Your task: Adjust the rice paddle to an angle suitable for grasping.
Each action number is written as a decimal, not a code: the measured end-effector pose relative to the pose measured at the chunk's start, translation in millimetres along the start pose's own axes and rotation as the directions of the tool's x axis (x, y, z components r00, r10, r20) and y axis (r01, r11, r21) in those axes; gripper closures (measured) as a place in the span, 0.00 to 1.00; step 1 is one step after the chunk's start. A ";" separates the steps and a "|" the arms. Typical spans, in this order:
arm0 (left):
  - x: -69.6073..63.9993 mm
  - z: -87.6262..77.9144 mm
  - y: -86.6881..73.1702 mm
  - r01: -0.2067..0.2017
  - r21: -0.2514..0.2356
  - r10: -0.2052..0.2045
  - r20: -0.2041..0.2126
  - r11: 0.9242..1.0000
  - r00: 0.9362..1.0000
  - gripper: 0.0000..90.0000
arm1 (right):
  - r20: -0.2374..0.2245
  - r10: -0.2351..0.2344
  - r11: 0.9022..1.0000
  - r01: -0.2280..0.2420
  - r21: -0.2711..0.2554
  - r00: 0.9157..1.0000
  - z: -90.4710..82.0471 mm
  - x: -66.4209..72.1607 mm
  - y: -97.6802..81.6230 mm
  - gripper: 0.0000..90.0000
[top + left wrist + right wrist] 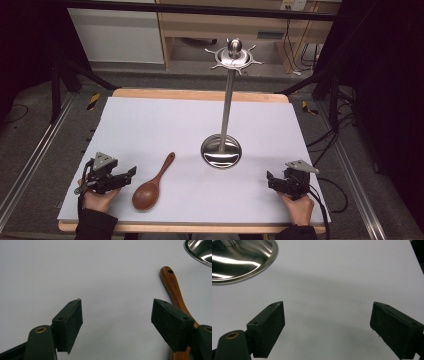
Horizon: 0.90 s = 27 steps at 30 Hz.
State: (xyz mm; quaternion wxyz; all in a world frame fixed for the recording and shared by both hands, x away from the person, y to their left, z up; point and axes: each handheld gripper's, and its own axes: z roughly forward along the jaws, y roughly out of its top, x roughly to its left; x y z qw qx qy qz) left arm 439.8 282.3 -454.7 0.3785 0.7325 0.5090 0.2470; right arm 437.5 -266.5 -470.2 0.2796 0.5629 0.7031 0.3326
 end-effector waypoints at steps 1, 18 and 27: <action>-1.1 -0.8 0.7 0.001 -0.001 -0.001 0.002 1.000 1.000 0.27 | 0.000 0.000 1.000 0.000 0.000 1.000 0.0 0.0 0.0 0.14; -26.7 -4.5 16.0 -0.049 0.043 0.045 0.086 0.998 0.995 0.34 | 0.023 -0.019 0.999 0.019 0.026 1.000 -1.3 0.7 -3.4 0.14; -41.1 0.0 20.2 -0.101 0.060 0.094 0.114 0.993 0.989 0.35 | 0.017 -0.030 0.999 0.029 0.031 0.999 -3.6 2.9 -3.8 0.14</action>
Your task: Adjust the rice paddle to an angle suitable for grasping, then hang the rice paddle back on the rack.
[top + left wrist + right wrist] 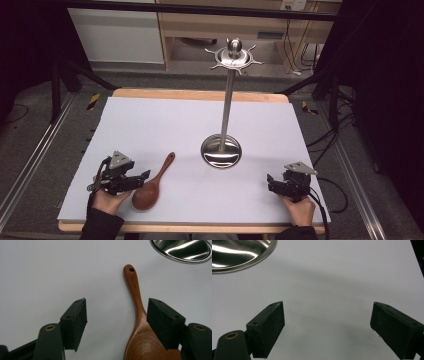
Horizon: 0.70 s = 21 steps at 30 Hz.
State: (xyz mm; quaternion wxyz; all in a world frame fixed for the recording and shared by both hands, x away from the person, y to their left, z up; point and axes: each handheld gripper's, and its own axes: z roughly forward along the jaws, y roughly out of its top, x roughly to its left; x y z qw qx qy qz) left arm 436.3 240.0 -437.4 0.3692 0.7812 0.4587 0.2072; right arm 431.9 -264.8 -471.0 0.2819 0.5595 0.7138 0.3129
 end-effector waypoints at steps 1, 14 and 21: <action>-0.9 0.7 0.7 -0.005 0.002 0.005 0.003 1.000 1.000 0.36 | 0.002 -0.008 1.000 0.008 0.002 1.000 0.2 -0.1 0.0 0.14; -13.6 -0.3 11.8 -0.033 0.020 0.033 0.006 0.999 0.999 0.38 | 0.007 -0.018 1.000 0.018 0.011 1.000 -0.5 0.8 -0.1 0.14; -13.7 -2.3 18.4 -0.038 0.031 0.037 0.019 0.999 0.999 0.39 | 0.009 -0.020 1.000 0.019 0.014 1.000 -0.7 0.9 0.2 0.14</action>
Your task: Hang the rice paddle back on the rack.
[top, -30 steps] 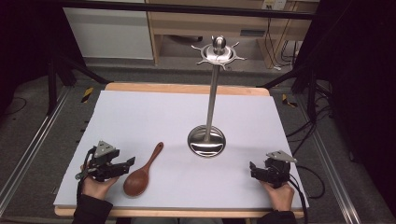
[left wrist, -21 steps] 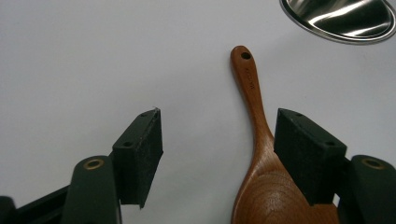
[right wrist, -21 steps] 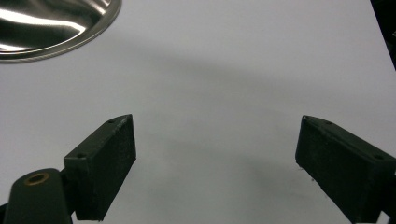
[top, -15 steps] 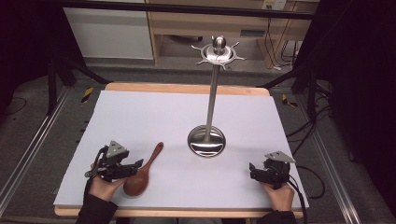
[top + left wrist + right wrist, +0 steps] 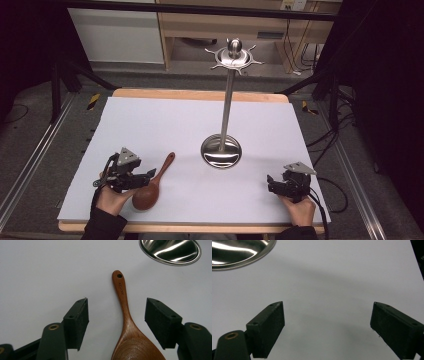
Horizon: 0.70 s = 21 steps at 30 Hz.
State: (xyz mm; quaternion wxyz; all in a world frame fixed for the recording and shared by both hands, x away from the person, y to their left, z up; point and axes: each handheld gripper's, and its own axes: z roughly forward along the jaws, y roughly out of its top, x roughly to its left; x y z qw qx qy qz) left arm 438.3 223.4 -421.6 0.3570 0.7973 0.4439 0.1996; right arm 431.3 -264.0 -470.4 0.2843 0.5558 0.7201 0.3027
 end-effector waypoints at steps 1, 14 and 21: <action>-0.7 -0.4 1.2 -0.004 0.005 0.004 0.002 1.000 1.000 0.39 | -0.001 0.006 1.000 -0.006 0.001 1.000 -0.1 0.9 0.1 0.14; -5.8 12.4 12.4 -0.011 0.049 0.009 0.044 0.999 0.999 0.44 | -0.008 0.006 1.000 -0.006 -0.006 1.000 -2.9 1.4 -0.4 0.14; -12.1 19.7 21.0 -0.035 0.080 0.031 0.052 0.996 0.998 0.46 | -0.011 -0.002 1.000 0.002 -0.005 1.000 -3.6 2.4 -0.8 0.14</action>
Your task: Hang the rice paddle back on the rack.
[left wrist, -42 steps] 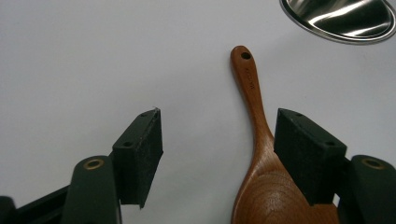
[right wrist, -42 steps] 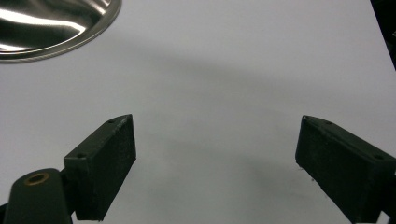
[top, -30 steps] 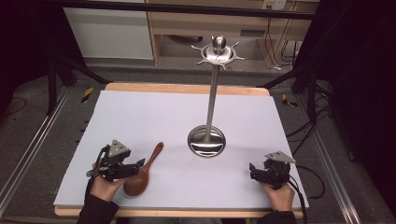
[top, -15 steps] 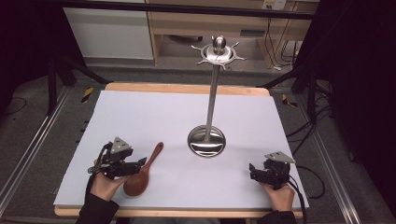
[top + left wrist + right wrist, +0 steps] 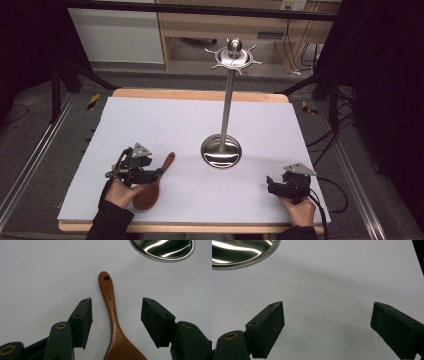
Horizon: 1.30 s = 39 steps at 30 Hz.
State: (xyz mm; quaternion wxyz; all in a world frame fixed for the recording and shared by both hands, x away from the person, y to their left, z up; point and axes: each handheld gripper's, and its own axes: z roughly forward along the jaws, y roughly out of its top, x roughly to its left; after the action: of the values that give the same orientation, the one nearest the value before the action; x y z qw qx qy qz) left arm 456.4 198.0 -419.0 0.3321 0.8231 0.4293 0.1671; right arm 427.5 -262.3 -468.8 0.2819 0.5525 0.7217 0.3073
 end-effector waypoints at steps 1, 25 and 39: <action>-0.6 0.8 1.9 -0.001 0.003 0.001 0.003 1.000 1.000 0.47 | 0.003 -0.001 1.000 0.001 0.005 1.000 0.3 0.3 0.2 0.14; 0.0 23.0 3.8 -0.023 0.128 0.021 0.018 0.992 1.000 0.53 | -0.002 -0.019 1.000 0.019 0.011 1.000 1.6 4.5 3.3 0.13; 4.9 41.3 -4.6 0.010 0.215 -0.017 0.030 0.977 0.999 0.67 | -0.003 -0.020 1.000 0.021 0.022 1.000 3.4 5.9 2.7 0.13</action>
State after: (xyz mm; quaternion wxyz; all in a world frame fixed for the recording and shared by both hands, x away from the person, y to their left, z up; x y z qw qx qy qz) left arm 479.6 187.3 -452.1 0.2494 0.8538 0.4449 0.1044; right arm 430.4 -255.6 -469.4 0.2780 0.5476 0.7310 0.2974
